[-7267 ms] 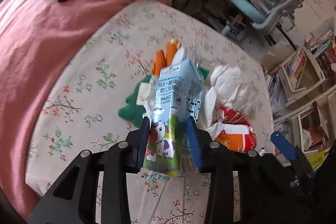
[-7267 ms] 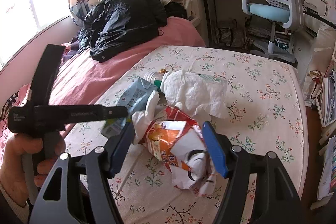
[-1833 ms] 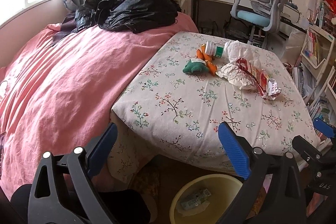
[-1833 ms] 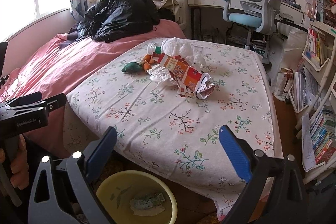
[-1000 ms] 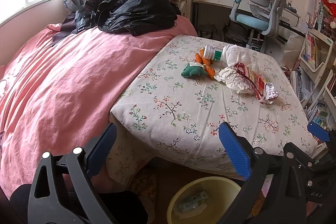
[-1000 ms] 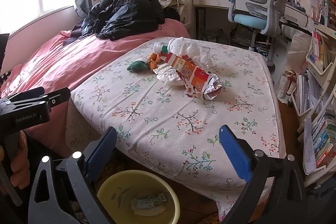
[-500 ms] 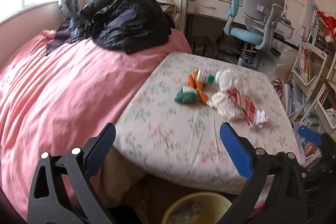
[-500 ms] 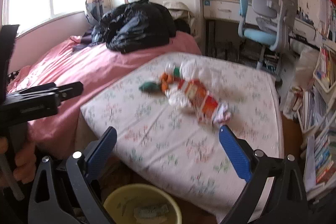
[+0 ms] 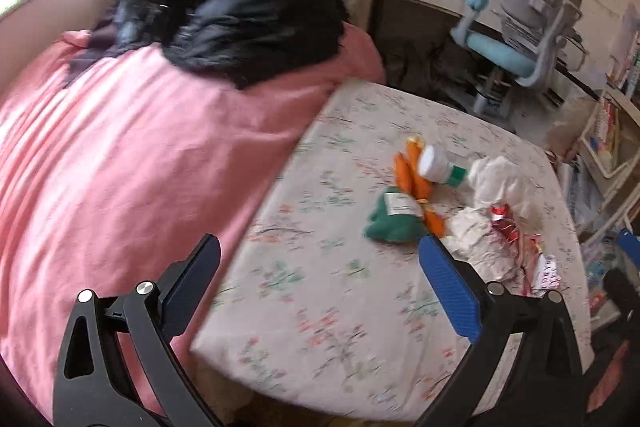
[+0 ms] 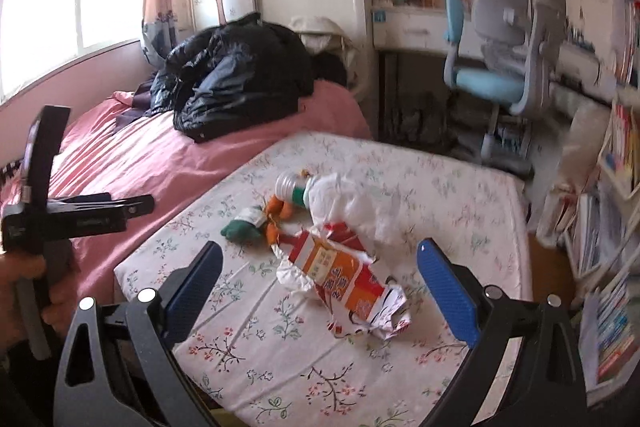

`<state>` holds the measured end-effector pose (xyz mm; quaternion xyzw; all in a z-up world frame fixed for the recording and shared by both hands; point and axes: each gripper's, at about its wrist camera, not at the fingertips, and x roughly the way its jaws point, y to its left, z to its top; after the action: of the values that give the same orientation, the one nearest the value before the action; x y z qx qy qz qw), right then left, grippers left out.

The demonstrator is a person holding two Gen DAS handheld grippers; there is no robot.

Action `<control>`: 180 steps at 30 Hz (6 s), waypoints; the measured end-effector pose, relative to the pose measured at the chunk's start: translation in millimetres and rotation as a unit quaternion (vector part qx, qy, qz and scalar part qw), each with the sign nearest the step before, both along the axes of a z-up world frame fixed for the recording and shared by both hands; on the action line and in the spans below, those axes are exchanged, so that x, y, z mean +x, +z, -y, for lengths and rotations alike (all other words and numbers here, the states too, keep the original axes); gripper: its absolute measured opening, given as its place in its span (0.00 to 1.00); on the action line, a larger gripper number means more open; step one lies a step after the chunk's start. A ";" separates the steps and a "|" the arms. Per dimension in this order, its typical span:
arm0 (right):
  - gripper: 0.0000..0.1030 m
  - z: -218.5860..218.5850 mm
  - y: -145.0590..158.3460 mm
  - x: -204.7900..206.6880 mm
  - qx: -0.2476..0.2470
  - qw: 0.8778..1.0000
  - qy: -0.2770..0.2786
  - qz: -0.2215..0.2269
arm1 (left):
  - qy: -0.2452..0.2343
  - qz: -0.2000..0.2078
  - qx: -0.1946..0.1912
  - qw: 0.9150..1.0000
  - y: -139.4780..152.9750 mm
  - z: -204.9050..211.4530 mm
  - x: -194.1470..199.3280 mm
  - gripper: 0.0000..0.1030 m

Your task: Collect trash

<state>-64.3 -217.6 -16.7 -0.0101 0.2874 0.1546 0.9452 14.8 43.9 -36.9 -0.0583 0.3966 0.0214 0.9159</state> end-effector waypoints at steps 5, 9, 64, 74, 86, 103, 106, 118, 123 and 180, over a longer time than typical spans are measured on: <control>0.91 -2.2 -8.1 8.7 -0.024 1.000 0.006 -0.007 | -0.033 -0.029 0.018 0.999 -22.3 29.8 47.8 0.93; 0.91 -4.1 -14.2 19.0 -0.019 1.000 0.016 -0.012 | -0.035 -0.071 0.002 0.997 -45.7 36.8 80.6 0.93; 0.18 -109.1 -37.3 44.8 -0.046 0.978 0.171 -0.113 | -0.052 0.033 -0.075 0.995 34.7 -18.8 65.1 0.33; 0.18 -53.3 -32.4 -45.8 0.036 0.983 0.131 -0.126 | -0.141 0.087 -0.048 0.985 47.9 30.4 4.5 0.33; 0.18 -51.1 -72.4 -105.4 0.041 0.967 0.141 -0.210 | -0.160 0.068 -0.061 0.983 25.2 41.4 -94.2 0.33; 0.70 18.6 -47.4 -116.5 0.098 0.990 -0.030 -0.092 | -0.196 -0.075 -0.002 0.978 -45.9 74.9 -176.8 0.33; 0.70 17.5 -46.3 -115.7 0.097 0.991 -0.034 -0.082 | -0.233 -0.142 0.019 0.962 -74.4 90.9 -193.5 0.35; 0.74 19.4 -47.8 -124.3 0.091 0.992 -0.042 -0.076 | -0.243 -0.170 0.070 0.953 -87.3 103.6 -206.9 0.71; 0.75 18.3 -47.7 -126.4 0.086 0.993 -0.041 -0.074 | -0.234 -0.163 0.065 0.956 -84.1 101.1 -202.7 0.72; 0.81 -8.9 -48.9 -129.9 0.041 0.998 -0.028 -0.039 | -0.094 0.069 0.012 0.993 -3.5 46.9 -211.9 0.88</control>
<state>-194.2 -208.7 -65.7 0.0429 0.3174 0.1404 0.9369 -197.1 -3.1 -40.3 -0.0115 0.3357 -0.0639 0.9397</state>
